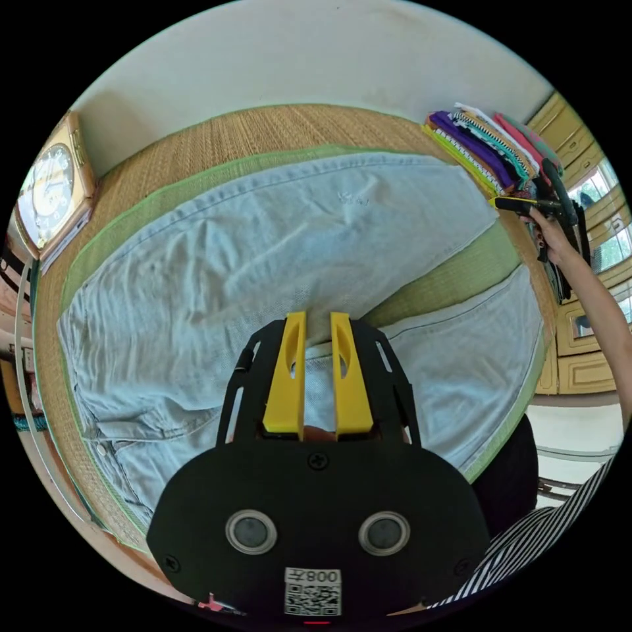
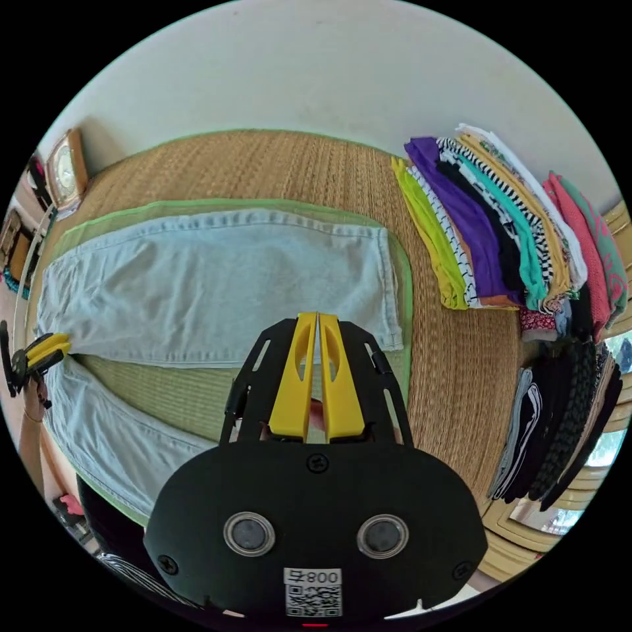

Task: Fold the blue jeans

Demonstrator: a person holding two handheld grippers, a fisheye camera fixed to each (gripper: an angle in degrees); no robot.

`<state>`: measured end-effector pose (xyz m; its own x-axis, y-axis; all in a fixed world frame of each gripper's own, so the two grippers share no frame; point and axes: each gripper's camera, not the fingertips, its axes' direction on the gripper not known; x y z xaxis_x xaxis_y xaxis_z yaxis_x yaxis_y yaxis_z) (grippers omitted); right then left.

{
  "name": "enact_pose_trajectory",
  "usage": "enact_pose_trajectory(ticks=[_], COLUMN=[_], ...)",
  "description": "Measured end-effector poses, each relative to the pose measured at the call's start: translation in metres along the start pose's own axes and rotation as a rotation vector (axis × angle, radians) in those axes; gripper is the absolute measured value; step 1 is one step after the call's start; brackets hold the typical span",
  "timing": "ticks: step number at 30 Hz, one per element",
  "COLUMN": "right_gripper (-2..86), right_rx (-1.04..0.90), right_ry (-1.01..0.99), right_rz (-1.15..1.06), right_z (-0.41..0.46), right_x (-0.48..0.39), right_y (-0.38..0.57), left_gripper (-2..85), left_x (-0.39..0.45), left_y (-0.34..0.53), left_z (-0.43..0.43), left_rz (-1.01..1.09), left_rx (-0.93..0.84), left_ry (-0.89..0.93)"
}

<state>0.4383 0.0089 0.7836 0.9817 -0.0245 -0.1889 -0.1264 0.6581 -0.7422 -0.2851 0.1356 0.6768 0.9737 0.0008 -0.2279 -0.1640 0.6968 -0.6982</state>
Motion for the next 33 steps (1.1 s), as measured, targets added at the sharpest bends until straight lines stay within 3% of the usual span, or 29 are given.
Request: enact_pose_trajectory(ticks=[8,13,17,22,25,30,33], right_gripper=[-0.3,-0.4,-0.4,-0.4,-0.4,-0.4,-0.4], right_rx=[0.011,-0.008,0.021,0.173,0.112,0.076,0.16], right_ry=[-0.002,-0.111,-0.017,-0.152,-0.107,-0.154,-0.238], right_rz=[-0.083,-0.008,0.036,-0.147,-0.266,-0.189,-0.249], right_z=[0.009,0.01,-0.002,-0.039,-0.018,-0.014,-0.045], right_x=[-0.004,0.012,0.009,-0.071,-0.131,-0.142,-0.175], right_y=[0.071,0.092,0.092,0.108,0.103,0.092,0.098], left_gripper=[2.2,1.3,0.7,0.2,0.2,0.1,0.2], left_x=[0.002,-0.002,-0.014,-0.037,-0.053,-0.071,-0.089], left_y=[0.032,0.022,0.037,0.083,0.088,0.106,0.127], left_z=[-0.002,-0.006,-0.04,-0.051,-0.032,-0.067,-0.089], left_rz=[0.051,0.058,0.021,-0.106,-0.14,-0.191,-0.223], left_rx=[-0.034,-0.068,0.036,0.068,-0.001,0.066,0.128], left_ry=[0.074,0.071,0.092,-0.022,-0.024,-0.007,-0.044])
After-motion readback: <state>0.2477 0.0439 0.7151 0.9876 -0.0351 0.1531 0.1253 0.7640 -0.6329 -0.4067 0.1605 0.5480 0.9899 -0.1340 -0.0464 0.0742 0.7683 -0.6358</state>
